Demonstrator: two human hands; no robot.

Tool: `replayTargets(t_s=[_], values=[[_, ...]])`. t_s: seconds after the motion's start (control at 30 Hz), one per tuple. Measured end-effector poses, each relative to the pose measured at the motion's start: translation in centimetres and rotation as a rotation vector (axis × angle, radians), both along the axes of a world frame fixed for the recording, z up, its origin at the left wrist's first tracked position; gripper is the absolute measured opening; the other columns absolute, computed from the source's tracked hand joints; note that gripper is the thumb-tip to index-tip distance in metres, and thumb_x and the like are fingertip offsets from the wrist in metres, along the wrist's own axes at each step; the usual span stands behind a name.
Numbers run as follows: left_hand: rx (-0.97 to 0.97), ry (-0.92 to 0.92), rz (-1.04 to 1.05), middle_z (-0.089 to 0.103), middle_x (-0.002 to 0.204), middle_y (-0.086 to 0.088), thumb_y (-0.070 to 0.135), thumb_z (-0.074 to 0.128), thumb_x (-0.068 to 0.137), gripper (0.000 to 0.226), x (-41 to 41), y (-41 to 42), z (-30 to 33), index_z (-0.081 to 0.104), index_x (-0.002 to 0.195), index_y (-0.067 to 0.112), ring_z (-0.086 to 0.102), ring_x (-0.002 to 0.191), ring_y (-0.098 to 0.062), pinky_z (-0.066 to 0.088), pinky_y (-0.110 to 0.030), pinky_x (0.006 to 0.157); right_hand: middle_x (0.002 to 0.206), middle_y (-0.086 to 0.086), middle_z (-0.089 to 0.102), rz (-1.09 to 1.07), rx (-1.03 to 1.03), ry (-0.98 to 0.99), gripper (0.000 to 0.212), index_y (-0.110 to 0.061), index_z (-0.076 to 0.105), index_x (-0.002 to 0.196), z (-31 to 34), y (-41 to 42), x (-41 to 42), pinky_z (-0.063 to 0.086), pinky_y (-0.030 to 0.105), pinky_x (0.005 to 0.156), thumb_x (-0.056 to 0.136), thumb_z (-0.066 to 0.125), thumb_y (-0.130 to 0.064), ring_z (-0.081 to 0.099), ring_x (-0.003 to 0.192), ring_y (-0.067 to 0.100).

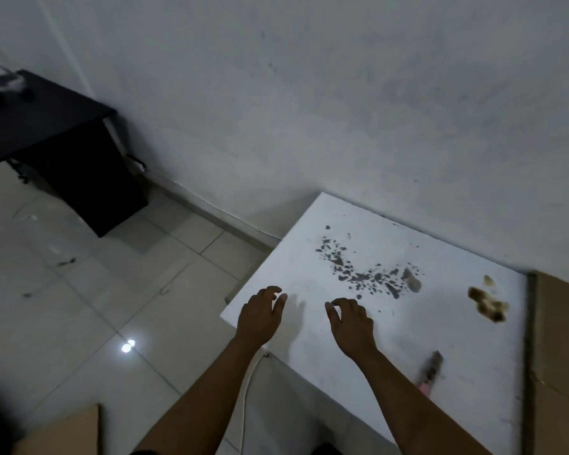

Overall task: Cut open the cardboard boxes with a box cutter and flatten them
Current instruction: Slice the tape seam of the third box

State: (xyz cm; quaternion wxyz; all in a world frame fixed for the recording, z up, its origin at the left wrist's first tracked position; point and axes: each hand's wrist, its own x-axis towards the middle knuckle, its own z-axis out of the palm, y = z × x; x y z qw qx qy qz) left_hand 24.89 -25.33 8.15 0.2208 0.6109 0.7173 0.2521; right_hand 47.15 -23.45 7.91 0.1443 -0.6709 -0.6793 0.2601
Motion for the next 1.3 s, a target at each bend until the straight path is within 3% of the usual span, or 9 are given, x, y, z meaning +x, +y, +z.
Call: replayTargets(t_s=[0.17, 0.43, 0.73, 0.83, 0.93, 1.07, 1.17, 1.3], values=[[-0.044, -0.040, 0.033, 0.065, 0.117, 0.007, 0.054, 0.038, 0.102, 0.043, -5.7, 2.5, -1.5, 0.057, 0.128, 0.027, 0.062, 0.098, -0.013, 0.049, -0.034, 0.088, 0.124, -0.001, 0.057, 0.008, 0.000, 0.069, 0.038, -0.022, 0.060, 0.119, -1.2, 3.5, -6.0, 0.039, 0.042, 0.096, 0.103, 0.039, -0.049, 0.051, 0.118, 0.023], [-0.129, -0.113, 0.083, 0.064, 0.115, 0.002, 0.044, 0.042, 0.104, 0.036, -13.9, 10.5, -5.4, 0.058, 0.126, 0.021, 0.061, 0.098, -0.013, 0.052, -0.033, 0.085, 0.117, -0.003, 0.060, 0.044, 0.044, 0.189, 0.024, -0.021, 0.064, 0.114, -4.7, 10.3, -15.7, 0.045, 0.036, 0.092, 0.102, 0.049, -0.035, 0.053, 0.108, 0.018], [-0.255, -0.246, 0.115, 0.064, 0.107, 0.004, 0.043, 0.041, 0.104, 0.033, -22.7, 17.8, -8.8, 0.060, 0.119, 0.021, 0.059, 0.097, -0.012, 0.045, -0.028, 0.078, 0.118, -0.002, 0.056, -0.005, -0.171, 0.357, 0.026, -0.018, 0.058, 0.118, -8.0, 15.0, -27.9, 0.049, 0.026, 0.085, 0.104, 0.046, -0.036, 0.057, 0.103, 0.014], [-0.331, -0.324, 0.112, 0.063, 0.107, 0.003, 0.042, 0.042, 0.104, 0.034, -25.6, 21.5, -12.0, 0.060, 0.120, 0.019, 0.058, 0.096, -0.013, 0.042, -0.025, 0.078, 0.119, -0.001, 0.054, -0.144, -0.272, 0.329, 0.027, -0.020, 0.055, 0.119, -10.4, 17.1, -31.5, 0.041, 0.019, 0.076, 0.104, 0.043, -0.038, 0.056, 0.101, 0.013], [-0.443, -0.377, 0.051, 0.063, 0.108, 0.002, 0.046, 0.044, 0.102, 0.036, -28.6, 25.2, -17.6, 0.060, 0.121, 0.020, 0.061, 0.101, -0.016, 0.042, -0.024, 0.077, 0.112, 0.003, 0.058, -0.417, -0.384, 0.379, 0.026, -0.018, 0.055, 0.112, -14.4, 19.4, -34.5, 0.042, 0.027, 0.078, 0.105, 0.042, -0.040, 0.057, 0.101, 0.018], [-0.584, -0.338, -0.053, 0.065, 0.114, 0.000, 0.062, 0.043, 0.094, 0.051, -31.1, 28.1, -25.2, 0.058, 0.124, 0.023, 0.062, 0.098, -0.015, 0.046, -0.026, 0.076, 0.083, 0.003, 0.053, -0.811, -0.481, 0.473, 0.035, -0.014, 0.053, 0.089, -20.4, 22.6, -36.0, 0.042, 0.028, 0.066, 0.102, 0.038, -0.043, 0.053, 0.074, 0.017], [-0.687, -0.248, -0.199, 0.061, 0.123, -0.001, 0.071, 0.044, 0.089, 0.063, -31.8, 30.2, -30.9, 0.052, 0.132, 0.027, 0.060, 0.103, -0.016, 0.050, -0.031, 0.084, 0.095, 0.005, 0.056, -0.965, -0.513, 0.421, 0.028, -0.015, 0.055, 0.099, -26.5, 23.4, -35.6, 0.047, 0.033, 0.082, 0.105, 0.040, -0.037, 0.056, 0.088, 0.024], [-0.771, -0.063, -0.392, 0.054, 0.135, -0.009, 0.069, 0.052, 0.088, 0.072, -31.2, 33.3, -38.9, 0.039, 0.144, 0.025, 0.059, 0.116, -0.026, 0.052, -0.039, 0.092, 0.120, 0.014, 0.061, -1.009, -0.511, 0.348, 0.026, -0.006, 0.060, 0.120, -36.0, 23.6, -33.3, 0.047, 0.037, 0.097, 0.102, 0.047, -0.019, 0.058, 0.112, 0.033]])
